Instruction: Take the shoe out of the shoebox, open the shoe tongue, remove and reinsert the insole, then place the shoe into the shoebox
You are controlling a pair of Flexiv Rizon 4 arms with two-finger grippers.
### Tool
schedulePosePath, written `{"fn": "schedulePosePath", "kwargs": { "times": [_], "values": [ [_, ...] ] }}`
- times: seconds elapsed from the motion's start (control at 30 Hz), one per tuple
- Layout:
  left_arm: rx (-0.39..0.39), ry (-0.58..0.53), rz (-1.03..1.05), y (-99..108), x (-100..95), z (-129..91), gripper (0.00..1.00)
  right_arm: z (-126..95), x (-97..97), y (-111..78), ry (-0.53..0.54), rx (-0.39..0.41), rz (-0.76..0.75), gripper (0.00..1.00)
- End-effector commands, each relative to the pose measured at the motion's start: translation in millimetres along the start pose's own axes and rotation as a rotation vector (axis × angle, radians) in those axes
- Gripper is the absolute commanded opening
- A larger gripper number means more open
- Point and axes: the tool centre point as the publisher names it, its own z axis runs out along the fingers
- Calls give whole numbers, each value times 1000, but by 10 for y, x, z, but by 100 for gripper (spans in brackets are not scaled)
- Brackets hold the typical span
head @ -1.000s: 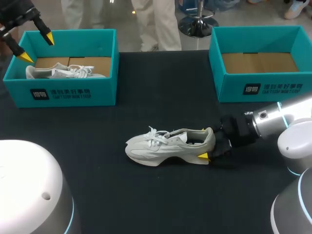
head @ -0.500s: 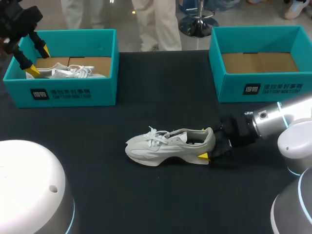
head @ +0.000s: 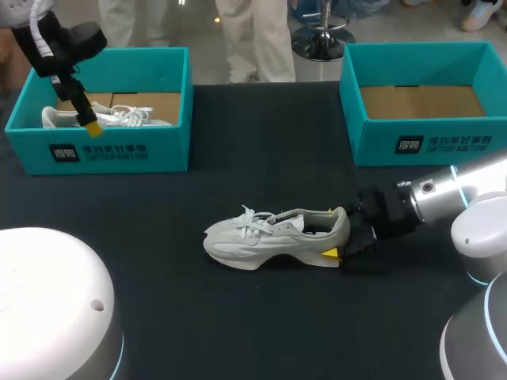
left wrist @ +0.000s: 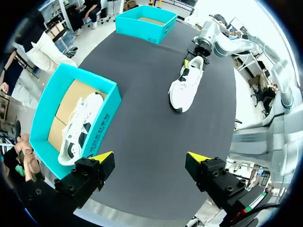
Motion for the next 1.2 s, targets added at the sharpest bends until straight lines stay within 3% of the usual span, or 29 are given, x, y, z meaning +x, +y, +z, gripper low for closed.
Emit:
{"fn": "schedulePosePath", "kwargs": {
  "times": [0.03,0.07,0.77,1.03,1.2],
  "values": [
    [20,-70,28,34,191,36,100,22,2,4,-2,4,0,0],
    [8,-58,80,20,257,47,100,22,2,4,-2,4,0,0],
    [8,-58,80,20,257,47,100,22,2,4,-2,4,0,0],
    [59,-148,-215,-266,506,100,100,22,2,4,-2,4,0,0],
    [82,-144,-362,-421,568,146,100,22,2,4,-2,4,0,0]
  ]
}}
